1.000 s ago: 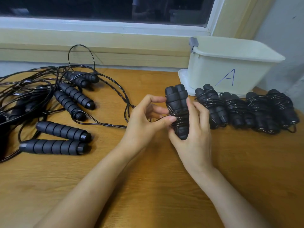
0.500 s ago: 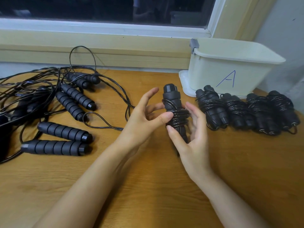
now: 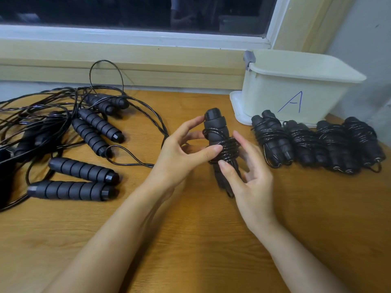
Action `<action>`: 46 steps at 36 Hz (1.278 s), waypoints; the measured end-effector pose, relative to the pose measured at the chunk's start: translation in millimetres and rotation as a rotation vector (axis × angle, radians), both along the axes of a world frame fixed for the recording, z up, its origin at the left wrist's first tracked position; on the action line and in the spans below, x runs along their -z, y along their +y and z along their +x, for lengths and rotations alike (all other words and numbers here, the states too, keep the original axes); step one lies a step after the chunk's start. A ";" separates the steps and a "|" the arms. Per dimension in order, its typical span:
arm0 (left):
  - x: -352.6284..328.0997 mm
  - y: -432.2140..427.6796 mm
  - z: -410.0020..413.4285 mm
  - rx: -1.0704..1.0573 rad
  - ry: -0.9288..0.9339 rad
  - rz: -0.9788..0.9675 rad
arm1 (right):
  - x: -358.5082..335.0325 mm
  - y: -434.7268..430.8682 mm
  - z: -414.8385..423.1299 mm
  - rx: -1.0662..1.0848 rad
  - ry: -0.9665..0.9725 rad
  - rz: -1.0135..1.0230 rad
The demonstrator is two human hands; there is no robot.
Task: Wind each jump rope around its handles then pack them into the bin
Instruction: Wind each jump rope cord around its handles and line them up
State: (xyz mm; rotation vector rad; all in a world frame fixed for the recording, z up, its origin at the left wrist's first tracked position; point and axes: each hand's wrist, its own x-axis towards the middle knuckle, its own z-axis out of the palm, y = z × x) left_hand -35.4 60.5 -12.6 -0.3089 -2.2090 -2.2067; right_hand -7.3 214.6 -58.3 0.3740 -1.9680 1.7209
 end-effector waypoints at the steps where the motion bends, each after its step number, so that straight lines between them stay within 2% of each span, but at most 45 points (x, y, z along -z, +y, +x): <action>1: -0.5 -0.7 -0.1 0.010 0.001 -0.006 | -0.6 0.3 0.3 -0.011 -0.007 -0.018; 7: -1.0 -1.2 0.1 0.065 -0.010 -0.009 | -0.4 1.6 0.8 -0.032 -0.024 -0.044; 20: 0.3 -1.7 -2.5 -0.106 0.031 -0.040 | 0.5 0.9 0.9 0.121 0.145 0.231; 36: 0.4 -3.3 -2.2 -0.072 0.018 -0.018 | 0.2 3.3 -2.1 0.054 0.052 0.115; 42: 1.9 1.3 -1.2 -0.117 0.013 0.011 | -0.9 1.1 -0.5 0.103 0.044 0.291; 46: 3.9 4.3 -1.9 -0.188 0.016 -0.006 | 0.2 -2.0 0.9 0.190 0.014 0.498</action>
